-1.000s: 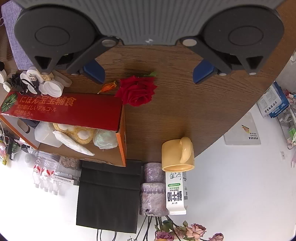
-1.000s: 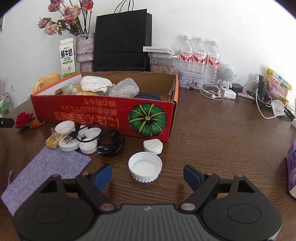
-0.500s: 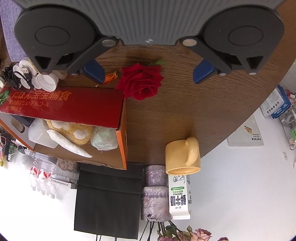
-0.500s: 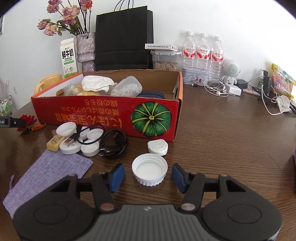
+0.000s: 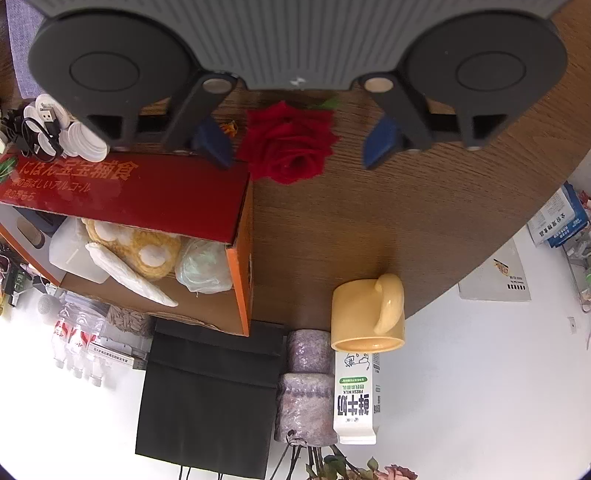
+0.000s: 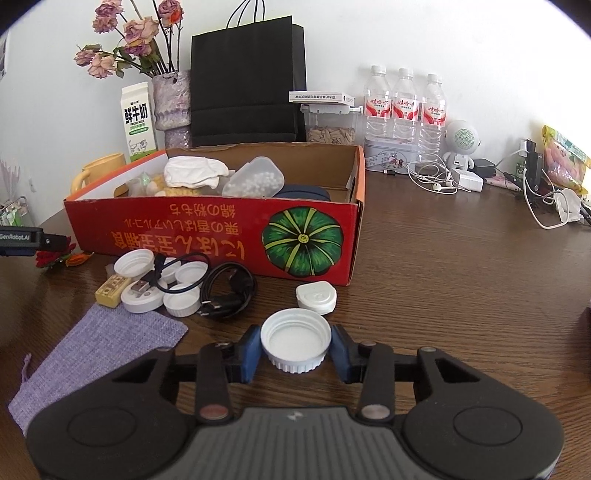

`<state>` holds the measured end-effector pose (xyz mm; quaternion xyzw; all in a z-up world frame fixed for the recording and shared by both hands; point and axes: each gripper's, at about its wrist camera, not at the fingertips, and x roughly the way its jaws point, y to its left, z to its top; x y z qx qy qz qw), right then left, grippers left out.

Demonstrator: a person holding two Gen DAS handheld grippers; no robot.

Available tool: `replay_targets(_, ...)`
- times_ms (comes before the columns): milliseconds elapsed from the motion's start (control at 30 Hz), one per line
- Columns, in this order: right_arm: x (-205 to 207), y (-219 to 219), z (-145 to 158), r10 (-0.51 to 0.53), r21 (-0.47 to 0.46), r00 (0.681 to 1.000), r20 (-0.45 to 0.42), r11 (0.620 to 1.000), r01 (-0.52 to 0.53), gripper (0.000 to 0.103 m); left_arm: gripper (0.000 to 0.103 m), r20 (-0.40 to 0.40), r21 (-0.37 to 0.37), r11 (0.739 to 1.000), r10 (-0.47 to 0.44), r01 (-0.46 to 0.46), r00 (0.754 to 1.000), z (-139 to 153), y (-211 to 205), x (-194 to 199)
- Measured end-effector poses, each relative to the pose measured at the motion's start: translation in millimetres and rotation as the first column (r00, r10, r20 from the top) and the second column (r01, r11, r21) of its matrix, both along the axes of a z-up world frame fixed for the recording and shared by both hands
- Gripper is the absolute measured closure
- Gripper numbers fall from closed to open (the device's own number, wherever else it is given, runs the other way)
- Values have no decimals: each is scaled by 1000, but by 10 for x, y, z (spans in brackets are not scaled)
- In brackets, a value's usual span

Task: Organize objects
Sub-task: 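Grasp the red rose with the left gripper while the right gripper grasps the white bottle cap, then carry the rose and cap into the cardboard box and release both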

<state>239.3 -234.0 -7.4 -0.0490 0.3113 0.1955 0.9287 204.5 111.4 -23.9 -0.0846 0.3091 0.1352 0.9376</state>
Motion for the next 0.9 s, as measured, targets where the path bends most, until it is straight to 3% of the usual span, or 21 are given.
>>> replay_targets(33,0,0,0,-1,0,1000,0,1000,1,64,57,-7,-9,1000,-2,2,1000,-11,7,-1)
replay_targets(133,-2,1,1,-2,0,1000,1,1000,2,64,63,11,-5,1000,-1,1,1000,3,-5,-39)
replay_targets(900,-124,-11,150,8,21,998,65,1000,-10,64,65,93,10,1000,-7,6,996,245,-100,-311)
